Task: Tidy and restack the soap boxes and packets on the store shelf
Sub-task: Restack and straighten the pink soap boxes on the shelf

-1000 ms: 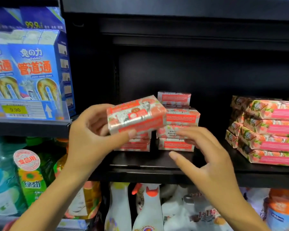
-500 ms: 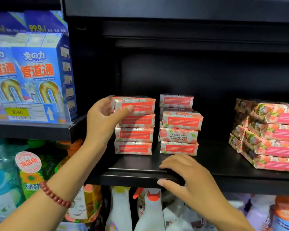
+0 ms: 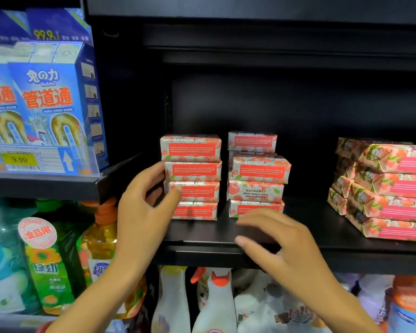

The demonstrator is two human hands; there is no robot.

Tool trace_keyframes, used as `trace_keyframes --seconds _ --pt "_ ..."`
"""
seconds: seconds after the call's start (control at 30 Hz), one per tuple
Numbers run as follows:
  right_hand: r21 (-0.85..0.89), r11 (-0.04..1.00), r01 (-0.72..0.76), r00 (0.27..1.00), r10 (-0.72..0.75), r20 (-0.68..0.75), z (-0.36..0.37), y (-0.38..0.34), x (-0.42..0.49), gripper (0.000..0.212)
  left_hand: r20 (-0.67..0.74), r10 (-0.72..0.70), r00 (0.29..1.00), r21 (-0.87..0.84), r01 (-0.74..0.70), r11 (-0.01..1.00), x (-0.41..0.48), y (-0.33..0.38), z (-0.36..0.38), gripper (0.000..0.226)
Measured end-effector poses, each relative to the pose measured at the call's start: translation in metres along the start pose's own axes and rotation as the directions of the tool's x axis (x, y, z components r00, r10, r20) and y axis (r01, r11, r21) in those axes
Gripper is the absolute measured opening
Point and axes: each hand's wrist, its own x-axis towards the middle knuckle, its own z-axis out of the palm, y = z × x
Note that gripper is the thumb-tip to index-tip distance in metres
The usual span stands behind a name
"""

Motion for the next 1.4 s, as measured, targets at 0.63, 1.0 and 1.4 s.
trace_keyframes --seconds 0.63,1.0,1.4 --pt "-0.493 0.866 0.079 0.956 -0.205 -0.207 -0.022 0.024 0.050 0.044 0.447 0.200 0.872 0.500 -0.429 0.752 -0.040 -0.007 -0.001 0.036" --pt "-0.529 0.690 0.494 0.688 -0.683 -0.248 0.004 -0.003 0.012 0.025 0.555 -0.227 0.801 -0.299 0.446 0.844 -0.023 0.030 0.006 0.043" --pt "0.295 0.955 0.009 0.988 0.037 -0.150 -0.033 -0.019 0.018 0.065 0.421 0.066 0.905 -0.449 0.144 0.882 -0.030 0.025 0.009 0.032"
